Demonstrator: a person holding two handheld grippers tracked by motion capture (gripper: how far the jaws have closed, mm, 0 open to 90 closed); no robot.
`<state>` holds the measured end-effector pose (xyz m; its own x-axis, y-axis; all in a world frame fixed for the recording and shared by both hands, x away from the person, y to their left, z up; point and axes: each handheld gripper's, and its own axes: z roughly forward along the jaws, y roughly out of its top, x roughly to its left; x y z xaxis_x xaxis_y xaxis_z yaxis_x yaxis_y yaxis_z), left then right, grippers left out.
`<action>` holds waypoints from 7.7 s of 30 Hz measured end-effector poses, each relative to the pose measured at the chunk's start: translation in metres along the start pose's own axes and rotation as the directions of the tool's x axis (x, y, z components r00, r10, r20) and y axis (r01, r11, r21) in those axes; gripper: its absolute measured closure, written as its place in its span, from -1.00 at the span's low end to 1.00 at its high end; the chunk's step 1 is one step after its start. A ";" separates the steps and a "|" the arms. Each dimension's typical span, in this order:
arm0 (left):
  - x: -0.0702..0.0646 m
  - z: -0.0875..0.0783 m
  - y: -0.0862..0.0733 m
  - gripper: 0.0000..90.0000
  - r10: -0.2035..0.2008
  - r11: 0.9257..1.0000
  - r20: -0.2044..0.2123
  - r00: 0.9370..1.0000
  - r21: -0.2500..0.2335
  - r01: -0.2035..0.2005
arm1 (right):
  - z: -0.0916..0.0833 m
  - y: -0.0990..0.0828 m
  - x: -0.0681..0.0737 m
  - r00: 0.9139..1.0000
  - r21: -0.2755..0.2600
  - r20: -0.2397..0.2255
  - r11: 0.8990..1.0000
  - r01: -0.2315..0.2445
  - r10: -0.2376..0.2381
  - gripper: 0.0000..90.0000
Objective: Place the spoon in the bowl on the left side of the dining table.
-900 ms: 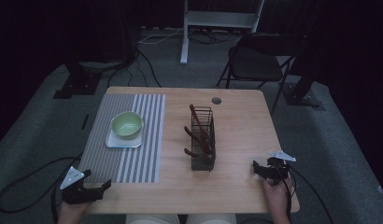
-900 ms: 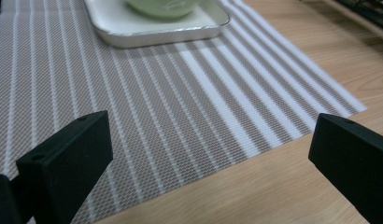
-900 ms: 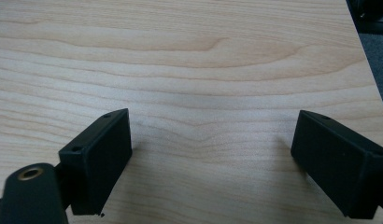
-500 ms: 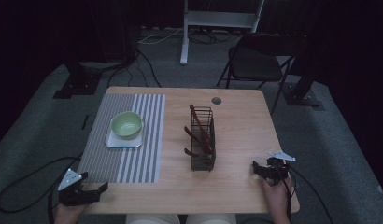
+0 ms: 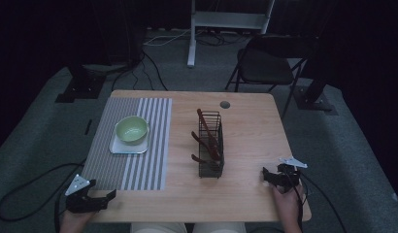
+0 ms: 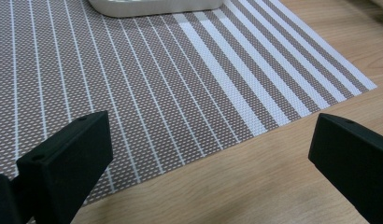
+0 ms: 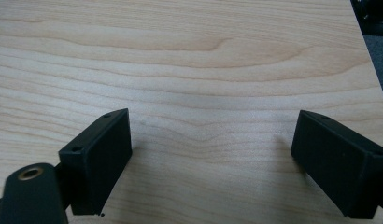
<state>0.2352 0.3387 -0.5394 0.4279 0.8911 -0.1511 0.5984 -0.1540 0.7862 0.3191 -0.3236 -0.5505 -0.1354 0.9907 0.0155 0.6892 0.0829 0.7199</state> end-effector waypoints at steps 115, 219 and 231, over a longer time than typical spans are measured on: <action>-0.175 0.064 0.168 -0.84 0.349 0.937 0.341 0.873 -0.152 -0.316 | 0.000 0.000 0.000 1.000 -0.001 0.000 1.000 0.000 0.000 -0.74; -0.163 -0.015 0.234 0.88 0.352 0.876 0.268 0.897 -0.433 -0.214 | 0.000 0.000 0.000 1.000 -0.001 -0.001 1.000 0.003 -0.003 -0.74; -0.133 -0.033 0.233 0.88 0.287 0.865 0.164 0.944 -0.468 -0.182 | 0.000 0.000 0.000 1.000 0.000 -0.001 1.000 0.001 -0.001 -0.74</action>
<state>0.2952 0.1985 -0.3164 0.6863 0.7272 -0.0152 0.1228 -0.0953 0.9879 0.3195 -0.3238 -0.5505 -0.1369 0.9905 0.0151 0.6887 0.0842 0.7202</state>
